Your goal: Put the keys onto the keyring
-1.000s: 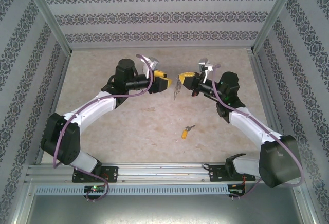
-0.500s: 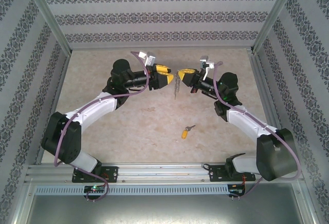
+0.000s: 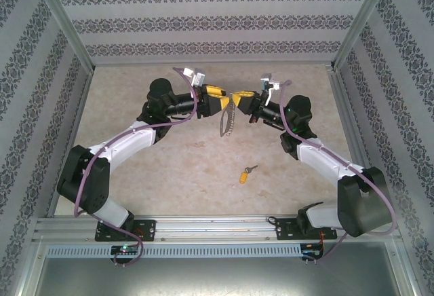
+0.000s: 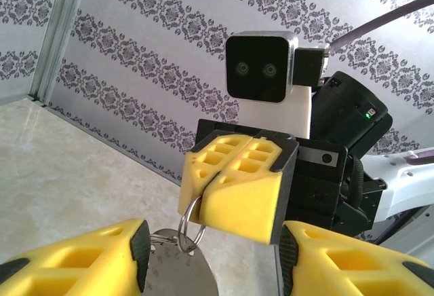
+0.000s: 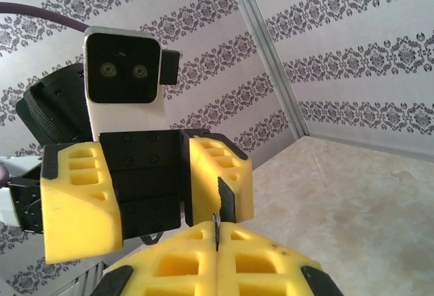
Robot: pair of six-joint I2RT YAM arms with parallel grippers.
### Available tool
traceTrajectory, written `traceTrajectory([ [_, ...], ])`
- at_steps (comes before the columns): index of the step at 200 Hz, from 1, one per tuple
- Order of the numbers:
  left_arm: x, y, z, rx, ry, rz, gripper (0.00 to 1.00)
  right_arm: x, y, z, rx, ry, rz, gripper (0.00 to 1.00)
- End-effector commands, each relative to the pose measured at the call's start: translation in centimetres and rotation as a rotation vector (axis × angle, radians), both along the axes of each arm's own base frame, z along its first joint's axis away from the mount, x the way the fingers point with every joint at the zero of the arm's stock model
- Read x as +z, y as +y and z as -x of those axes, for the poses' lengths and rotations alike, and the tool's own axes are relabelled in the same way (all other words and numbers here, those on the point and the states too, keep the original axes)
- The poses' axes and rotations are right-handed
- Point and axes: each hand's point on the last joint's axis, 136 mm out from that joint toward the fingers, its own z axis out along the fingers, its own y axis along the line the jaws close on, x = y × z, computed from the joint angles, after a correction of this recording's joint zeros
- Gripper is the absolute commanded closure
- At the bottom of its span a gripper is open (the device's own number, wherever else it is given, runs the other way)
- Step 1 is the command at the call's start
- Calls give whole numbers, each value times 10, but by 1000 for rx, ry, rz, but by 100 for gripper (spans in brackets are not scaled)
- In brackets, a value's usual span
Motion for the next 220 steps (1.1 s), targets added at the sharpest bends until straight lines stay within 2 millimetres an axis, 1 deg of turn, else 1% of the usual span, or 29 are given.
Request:
traceTrajectory([
  [1, 2, 2, -1, -13, -31, 17, 46, 27, 4, 8, 28, -95, -31, 100],
  [25, 1, 1, -1, -20, -26, 24, 48, 28, 6, 8, 33, -93, -31, 100],
  [37, 1, 0, -2, -24, -24, 29, 50, 28, 6, 8, 35, -95, -31, 100],
  [101, 5, -1, -1, -46, -29, 46, 69, 25, 11, 7, 45, -87, -27, 100],
  [139, 8, -1, 0, -54, -36, 70, 72, 23, 12, 6, 50, -81, -24, 100],
  [171, 10, -3, 1, -71, -35, 80, 82, 23, 12, 5, 47, -81, -23, 100],
  [200, 9, -3, 3, -84, -38, 85, 88, 22, 12, 3, 39, -80, -20, 100],
  [208, 9, -3, 4, -88, -39, 86, 92, 20, 11, 2, 35, -77, -18, 100],
  [216, 9, -2, 4, -87, -39, 85, 100, 20, 11, 1, 32, -77, -18, 100],
  [220, 8, -3, 5, -87, -41, 83, 100, 20, 11, 0, 31, -75, -18, 100],
])
